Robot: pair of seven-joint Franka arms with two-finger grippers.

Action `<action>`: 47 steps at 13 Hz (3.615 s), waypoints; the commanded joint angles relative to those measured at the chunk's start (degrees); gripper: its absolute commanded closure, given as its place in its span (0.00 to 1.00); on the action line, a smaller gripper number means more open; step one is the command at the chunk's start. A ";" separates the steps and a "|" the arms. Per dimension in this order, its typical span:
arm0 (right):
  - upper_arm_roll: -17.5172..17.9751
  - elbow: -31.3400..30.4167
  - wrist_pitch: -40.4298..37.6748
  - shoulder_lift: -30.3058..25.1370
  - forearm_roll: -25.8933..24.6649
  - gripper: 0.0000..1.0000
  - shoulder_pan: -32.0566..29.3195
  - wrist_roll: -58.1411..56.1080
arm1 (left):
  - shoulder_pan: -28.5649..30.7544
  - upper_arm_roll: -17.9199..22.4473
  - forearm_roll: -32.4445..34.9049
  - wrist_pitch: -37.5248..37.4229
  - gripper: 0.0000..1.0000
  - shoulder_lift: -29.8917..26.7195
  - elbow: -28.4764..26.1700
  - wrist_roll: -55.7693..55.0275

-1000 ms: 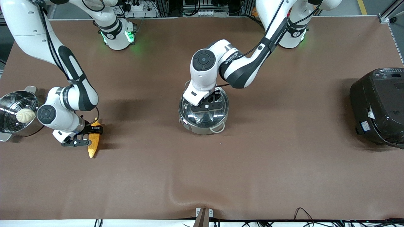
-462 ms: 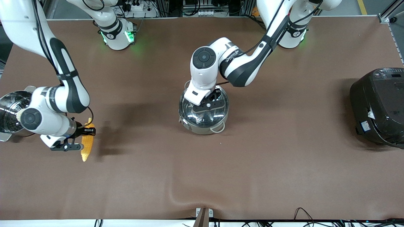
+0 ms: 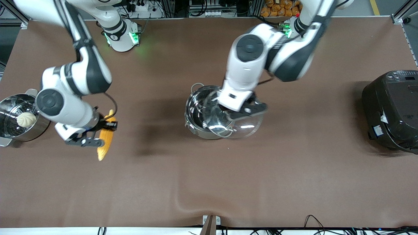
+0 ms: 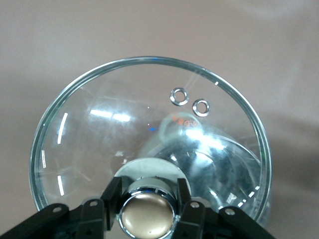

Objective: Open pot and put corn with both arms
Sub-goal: 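Lift the lid off with the left gripper while the right gripper lifts the corn, then lower the right gripper's corn into the pot while the left gripper lowers the lid, then open both grippers, releasing the corn and the lid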

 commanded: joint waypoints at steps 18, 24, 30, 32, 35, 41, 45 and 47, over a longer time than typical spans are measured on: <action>0.47 14.41 5.08 16.95 0.17 1.00 36.37 38.76 | 26.12 -0.99 0.05 27.11 1.00 -5.08 -39.63 29.68; 0.47 15.21 9.57 19.52 0.17 0.90 36.91 40.08 | 27.44 -0.99 0.05 32.66 1.00 -5.17 -44.83 29.59; 0.39 15.21 11.15 19.52 -0.01 0.00 36.12 40.88 | 27.18 -1.08 0.14 32.93 0.00 -6.92 -43.43 29.76; 0.47 15.21 11.06 19.35 0.08 0.00 35.06 40.44 | 27.35 -1.08 0.14 32.40 0.00 -9.90 -42.90 30.64; 0.65 15.30 10.54 16.55 1.48 0.00 31.73 40.26 | 27.79 -0.99 0.14 27.42 0.00 -15.09 -40.45 36.60; 0.91 14.68 0.02 2.58 6.23 0.00 22.25 39.65 | 32.36 -0.82 0.14 6.85 0.00 -21.07 -26.92 44.53; 0.91 14.77 -13.25 -8.58 10.26 0.00 12.15 27.56 | 32.01 -1.34 -1.18 -7.21 0.00 -21.16 -14.88 45.24; 0.74 14.77 -17.83 -12.54 12.12 0.00 5.12 17.73 | 32.27 -1.26 -3.45 -11.70 0.00 -21.08 -10.40 45.32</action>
